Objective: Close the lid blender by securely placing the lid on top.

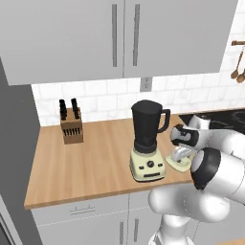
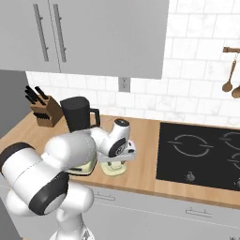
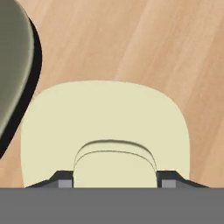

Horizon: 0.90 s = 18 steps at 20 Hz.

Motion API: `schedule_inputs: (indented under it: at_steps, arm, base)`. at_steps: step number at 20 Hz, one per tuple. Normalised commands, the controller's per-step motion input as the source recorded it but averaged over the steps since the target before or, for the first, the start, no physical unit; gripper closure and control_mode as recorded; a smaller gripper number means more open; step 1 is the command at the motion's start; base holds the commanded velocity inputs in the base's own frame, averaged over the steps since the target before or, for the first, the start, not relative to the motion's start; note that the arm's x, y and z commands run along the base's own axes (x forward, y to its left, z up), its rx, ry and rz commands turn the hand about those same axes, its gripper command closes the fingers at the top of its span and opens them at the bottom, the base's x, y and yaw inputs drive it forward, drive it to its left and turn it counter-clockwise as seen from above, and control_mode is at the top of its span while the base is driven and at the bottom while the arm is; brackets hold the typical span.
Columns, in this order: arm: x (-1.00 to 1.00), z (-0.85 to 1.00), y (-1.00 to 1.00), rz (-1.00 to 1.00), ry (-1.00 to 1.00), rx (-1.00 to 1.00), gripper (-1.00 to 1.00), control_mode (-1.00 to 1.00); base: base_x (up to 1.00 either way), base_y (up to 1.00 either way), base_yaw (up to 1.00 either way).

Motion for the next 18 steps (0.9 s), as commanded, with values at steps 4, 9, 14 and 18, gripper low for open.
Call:
schedule_inputs:
  at_steps: [4,9,14,18]
  arm:
    - [-0.01,0.6,-0.13,0.0,0.0,0.0,1.0,-1.0]
    - [0.0,0.6,-0.1,0.0,0.0,0.0,1.0,-1.0]
    - [-0.17,0.95,-0.13,0.0,0.0,0.0,1.0,-1.0]
    - [-0.53,1.0,-0.02,0.0,0.0,0.0,1.0,-1.0]
  base:
    - [0.0,0.0,0.0]
    - [0.0,0.0,0.0]
    - [0.0,0.0,0.0]
    - [0.0,0.0,0.0]
